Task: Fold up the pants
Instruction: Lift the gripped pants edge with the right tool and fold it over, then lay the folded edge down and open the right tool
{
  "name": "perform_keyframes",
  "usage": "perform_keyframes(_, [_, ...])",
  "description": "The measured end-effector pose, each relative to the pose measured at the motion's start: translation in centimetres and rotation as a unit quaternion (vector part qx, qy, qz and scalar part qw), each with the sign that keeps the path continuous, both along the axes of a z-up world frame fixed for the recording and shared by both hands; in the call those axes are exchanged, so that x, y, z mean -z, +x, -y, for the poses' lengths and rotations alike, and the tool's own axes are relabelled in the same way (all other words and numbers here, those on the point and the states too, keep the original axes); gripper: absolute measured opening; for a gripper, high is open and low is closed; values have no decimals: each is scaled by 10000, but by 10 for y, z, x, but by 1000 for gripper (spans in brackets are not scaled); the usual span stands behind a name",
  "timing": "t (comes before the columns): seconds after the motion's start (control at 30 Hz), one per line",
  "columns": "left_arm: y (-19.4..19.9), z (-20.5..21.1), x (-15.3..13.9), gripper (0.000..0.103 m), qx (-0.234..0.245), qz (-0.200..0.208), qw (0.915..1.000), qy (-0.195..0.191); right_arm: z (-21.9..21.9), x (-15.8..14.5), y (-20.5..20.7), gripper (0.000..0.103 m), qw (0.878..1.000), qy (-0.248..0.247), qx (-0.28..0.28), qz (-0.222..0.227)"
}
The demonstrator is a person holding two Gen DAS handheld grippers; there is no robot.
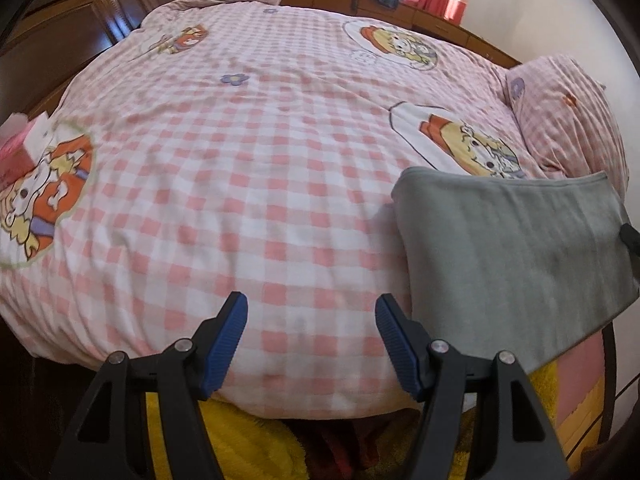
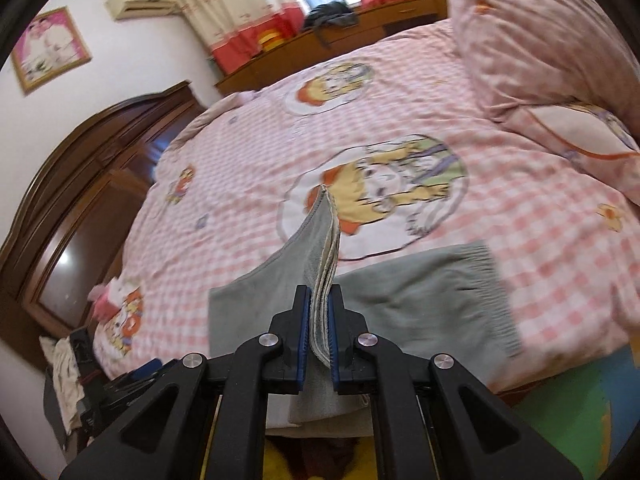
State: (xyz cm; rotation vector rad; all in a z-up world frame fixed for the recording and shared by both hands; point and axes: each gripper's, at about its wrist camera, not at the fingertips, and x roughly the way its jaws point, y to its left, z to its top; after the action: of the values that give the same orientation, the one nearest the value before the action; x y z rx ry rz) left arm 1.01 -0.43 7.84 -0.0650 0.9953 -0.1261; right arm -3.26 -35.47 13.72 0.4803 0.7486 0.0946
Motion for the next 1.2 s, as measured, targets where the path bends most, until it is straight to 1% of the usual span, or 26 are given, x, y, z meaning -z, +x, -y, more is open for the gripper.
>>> perform_keyframes(0.1, [6,17,1,70,158,-29,9998,73,22,9,-1,9,9996,-44,256,-74])
perform_keyframes(0.17, [9,28,3,70,269,-56,9996,95,34,22,3,9,9989,-115,367,-254])
perform_keyframes(0.27, [16,51,4,70,518,-56,9986,121,48,49,14,9,9966,-277,503,-599])
perform_keyframes(0.47, [30,89,4,70,977,146,9950,143,61,97,28,10,9891,-676,611,-1158])
perform_keyframes(0.5, [34,95,5,68,1048,170,9943,132,62,103,30,10,9883,-703,597,-1216])
perform_keyframes(0.53, [37,99,6,65,1095,182,9937,130,63,105,30,11,9882,-683,595,-1237])
perform_keyframes(0.63, [46,111,12,55,1254,125,9919,146,64,100,27,13,9891,-665,589,-1175])
perform_keyframes(0.7, [51,116,17,50,1312,74,9912,150,62,92,23,16,9884,-807,643,-1113])
perform_keyframes(0.73, [54,118,22,50,1350,36,9907,140,61,88,22,17,9876,-908,680,-1090])
perform_keyframes(0.8, [60,121,31,50,1350,-29,9906,202,58,80,20,17,9853,-1113,747,-1057])
perform_keyframes(0.9, [67,121,42,51,1322,-118,9910,184,51,67,15,17,9863,-1173,675,-941])
perform_keyframes(0.97, [69,120,45,54,1327,-101,9910,174,42,61,14,18,9870,-1224,540,-896])
perform_keyframes(1.0, [69,119,45,58,1325,-105,9909,194,39,59,14,18,9875,-1232,462,-873])
perform_keyframes(1.03, [70,119,46,62,1308,-132,9911,206,35,58,16,20,9877,-1242,386,-868])
perform_keyframes(1.1, [72,115,48,64,1224,-231,9922,102,31,60,20,24,9871,-1292,317,-892])
perform_keyframes(1.2, [75,110,49,64,1135,-353,9929,-77,30,68,27,24,9840,-1421,320,-1023])
